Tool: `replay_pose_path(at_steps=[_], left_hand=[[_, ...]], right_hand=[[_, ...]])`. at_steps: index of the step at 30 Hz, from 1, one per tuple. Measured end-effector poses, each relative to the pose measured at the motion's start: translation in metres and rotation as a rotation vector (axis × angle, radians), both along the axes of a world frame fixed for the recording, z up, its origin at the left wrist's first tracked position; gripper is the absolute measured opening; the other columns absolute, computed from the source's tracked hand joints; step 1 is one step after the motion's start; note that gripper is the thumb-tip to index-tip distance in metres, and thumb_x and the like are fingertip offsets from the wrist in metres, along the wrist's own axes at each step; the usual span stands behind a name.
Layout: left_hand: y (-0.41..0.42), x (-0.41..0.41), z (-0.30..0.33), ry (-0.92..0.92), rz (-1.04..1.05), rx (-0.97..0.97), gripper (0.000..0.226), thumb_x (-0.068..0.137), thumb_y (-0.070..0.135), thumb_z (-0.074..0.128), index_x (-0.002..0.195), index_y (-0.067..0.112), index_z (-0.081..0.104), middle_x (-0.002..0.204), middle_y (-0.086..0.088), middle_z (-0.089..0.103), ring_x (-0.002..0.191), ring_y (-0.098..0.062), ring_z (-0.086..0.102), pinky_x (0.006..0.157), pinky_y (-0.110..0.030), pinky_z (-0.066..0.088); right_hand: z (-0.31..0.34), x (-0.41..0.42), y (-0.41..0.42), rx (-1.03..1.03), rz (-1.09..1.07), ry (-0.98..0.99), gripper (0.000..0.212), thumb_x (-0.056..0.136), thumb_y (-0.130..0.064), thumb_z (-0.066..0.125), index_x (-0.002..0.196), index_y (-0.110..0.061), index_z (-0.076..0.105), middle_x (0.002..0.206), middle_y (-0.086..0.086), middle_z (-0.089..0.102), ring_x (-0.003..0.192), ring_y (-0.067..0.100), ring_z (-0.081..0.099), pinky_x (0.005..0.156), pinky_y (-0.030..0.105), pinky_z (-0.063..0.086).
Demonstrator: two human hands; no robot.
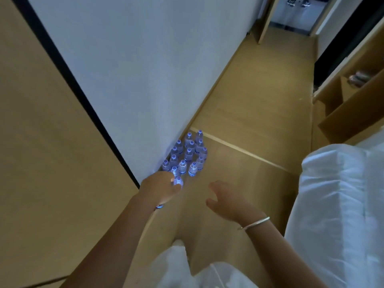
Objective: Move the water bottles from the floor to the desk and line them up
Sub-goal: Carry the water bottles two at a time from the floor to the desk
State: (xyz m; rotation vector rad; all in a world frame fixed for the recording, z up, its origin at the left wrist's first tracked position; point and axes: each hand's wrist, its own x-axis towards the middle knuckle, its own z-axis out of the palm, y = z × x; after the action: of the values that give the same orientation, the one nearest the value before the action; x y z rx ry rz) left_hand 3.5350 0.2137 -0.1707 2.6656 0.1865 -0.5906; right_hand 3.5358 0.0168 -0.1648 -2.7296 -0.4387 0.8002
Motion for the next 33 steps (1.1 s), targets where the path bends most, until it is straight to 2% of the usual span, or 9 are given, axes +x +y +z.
replay_pose_path(at_steps=[6, 8, 12, 15, 20, 24, 25, 28, 33], left_hand=[[0.015, 0.065, -0.025, 0.127, 0.130, -0.032, 0.029, 0.090, 0.042, 0.045, 0.071, 0.021, 0.047, 0.076, 0.004, 0.055, 0.078, -0.018, 0.057, 0.063, -0.025, 0.035], [0.020, 0.082, -0.041, 0.155, 0.188, -0.031, 0.025, 0.090, 0.038, 0.047, 0.070, 0.023, 0.046, 0.082, 0.003, 0.054, 0.091, -0.022, 0.059, 0.069, -0.027, 0.036], [0.027, 0.115, -0.098, 0.206, 0.334, -0.044, 0.033, 0.091, 0.038, 0.050, 0.116, 0.018, 0.057, 0.123, -0.005, 0.059, 0.115, -0.027, 0.054, 0.088, -0.032, 0.040], [0.027, 0.133, -0.153, 0.251, 0.559, -0.109, 0.048, 0.088, 0.041, 0.054, 0.131, 0.021, 0.046, 0.128, -0.005, 0.056, 0.115, -0.029, 0.054, 0.096, -0.035, 0.043], [0.031, 0.144, -0.270, 0.213, 0.971, -0.234, 0.057, 0.077, 0.027, 0.071, 0.126, 0.009, 0.051, 0.119, -0.008, 0.062, 0.109, -0.028, 0.058, 0.092, -0.032, 0.042], [0.035, 0.139, -0.415, 0.256, 1.294, -0.326, 0.067, 0.072, 0.010, 0.079, 0.130, 0.002, 0.046, 0.126, -0.020, 0.054, 0.114, -0.034, 0.054, 0.093, -0.040, 0.044], [0.038, 0.136, -0.454, 0.256, 1.381, -0.352, 0.071, 0.071, 0.009, 0.080, 0.132, 0.002, 0.044, 0.128, -0.021, 0.052, 0.115, -0.034, 0.053, 0.094, -0.043, 0.045], [0.040, 0.125, -0.562, 0.263, 1.513, -0.345, 0.090, 0.066, 0.016, 0.084, 0.141, 0.008, 0.035, 0.134, -0.021, 0.049, 0.120, -0.034, 0.051, 0.097, -0.046, 0.044], [0.032, 0.114, -0.667, 0.182, 1.640, -0.424, 0.090, 0.062, 0.025, 0.087, 0.138, 0.021, 0.038, 0.121, -0.007, 0.055, 0.114, -0.029, 0.054, 0.092, -0.039, 0.048]], right_hand=[[-0.026, 0.086, 0.001, -0.025, 0.092, 0.044, 0.049, 0.093, -0.035, 0.048, 0.137, -0.013, 0.040, 0.143, 0.004, 0.041, 0.130, 0.020, 0.038, 0.104, 0.026, 0.027], [-0.038, 0.116, 0.000, -0.019, 0.137, 0.084, 0.046, 0.094, -0.031, 0.047, 0.136, -0.011, 0.043, 0.142, 0.004, 0.043, 0.130, 0.019, 0.039, 0.101, 0.022, 0.024], [-0.082, 0.170, 0.001, 0.017, 0.272, 0.179, 0.056, 0.093, -0.043, 0.041, 0.141, -0.013, 0.037, 0.146, 0.001, 0.038, 0.135, 0.014, 0.033, 0.106, 0.019, 0.019], [-0.130, 0.202, 0.000, 0.067, 0.293, 0.237, 0.091, 0.064, -0.065, 0.015, 0.137, -0.018, 0.043, 0.140, -0.003, 0.045, 0.131, 0.011, 0.038, 0.106, 0.018, 0.023], [-0.229, 0.250, -0.005, 0.047, 0.360, 0.262, 0.047, 0.091, -0.040, 0.048, 0.131, -0.016, 0.051, 0.130, -0.006, 0.053, 0.123, 0.010, 0.048, 0.099, 0.014, 0.029], [-0.349, 0.261, 0.000, 0.062, 0.411, 0.269, 0.046, 0.074, -0.046, 0.046, 0.098, -0.015, 0.069, 0.088, -0.005, 0.068, 0.079, 0.012, 0.069, 0.074, 0.017, 0.046], [-0.381, 0.263, 0.006, 0.039, 0.442, 0.288, 0.045, 0.075, -0.046, 0.050, 0.104, -0.016, 0.067, 0.093, -0.005, 0.067, 0.083, 0.010, 0.068, 0.072, 0.017, 0.048], [-0.475, 0.269, 0.019, -0.018, 0.529, 0.311, 0.058, 0.089, -0.042, 0.054, 0.139, -0.020, 0.038, 0.134, -0.005, 0.046, 0.126, 0.010, 0.044, 0.101, 0.020, 0.035], [-0.603, 0.299, 0.042, 0.053, 0.349, 0.256, 0.077, 0.075, -0.031, 0.075, 0.139, -0.007, 0.039, 0.136, 0.010, 0.047, 0.124, 0.024, 0.047, 0.098, 0.028, 0.036]])
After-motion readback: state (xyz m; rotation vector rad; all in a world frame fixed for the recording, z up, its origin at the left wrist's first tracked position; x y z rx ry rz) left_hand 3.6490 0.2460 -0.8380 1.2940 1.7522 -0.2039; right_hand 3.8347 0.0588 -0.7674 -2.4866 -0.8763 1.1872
